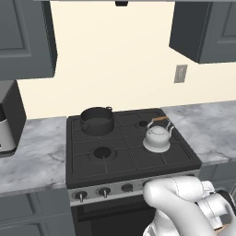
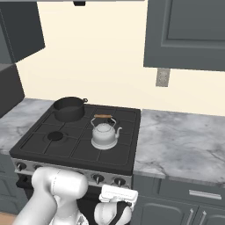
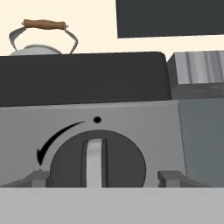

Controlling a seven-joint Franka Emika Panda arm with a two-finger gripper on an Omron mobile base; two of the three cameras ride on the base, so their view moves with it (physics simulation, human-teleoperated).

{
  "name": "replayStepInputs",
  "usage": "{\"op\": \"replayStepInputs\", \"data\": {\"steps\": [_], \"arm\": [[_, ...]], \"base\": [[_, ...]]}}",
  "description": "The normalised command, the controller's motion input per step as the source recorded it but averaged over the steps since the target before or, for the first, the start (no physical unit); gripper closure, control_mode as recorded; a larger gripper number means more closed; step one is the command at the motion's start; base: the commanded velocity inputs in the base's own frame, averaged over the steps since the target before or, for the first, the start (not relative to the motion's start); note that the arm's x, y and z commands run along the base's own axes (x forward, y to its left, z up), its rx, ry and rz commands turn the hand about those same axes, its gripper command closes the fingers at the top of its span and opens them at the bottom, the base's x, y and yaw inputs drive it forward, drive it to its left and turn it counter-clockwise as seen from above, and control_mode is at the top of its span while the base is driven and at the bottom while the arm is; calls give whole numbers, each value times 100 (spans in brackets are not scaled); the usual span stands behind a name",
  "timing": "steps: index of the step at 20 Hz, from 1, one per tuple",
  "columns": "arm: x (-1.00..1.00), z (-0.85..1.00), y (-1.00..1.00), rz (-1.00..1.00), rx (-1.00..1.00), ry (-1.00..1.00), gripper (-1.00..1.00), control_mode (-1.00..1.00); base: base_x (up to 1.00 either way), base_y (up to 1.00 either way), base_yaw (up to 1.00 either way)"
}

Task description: Pick the kettle from the counter and place it on a stove burner. Then turn the burner on.

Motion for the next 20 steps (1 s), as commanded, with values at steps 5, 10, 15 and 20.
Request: {"op": "replayStepInputs", "data": {"steps": [5,10,15,20], "arm": [[1,2,0,0,0,2,100,-100],[0,9,0,0,0,0,100,-100],[0,2,0,0,0,0,100,-100],[0,0,0,0,0,0,100,-100]], "base": [[0,0,0],[0,0,0],[0,0,0],[0,0,0]]}}
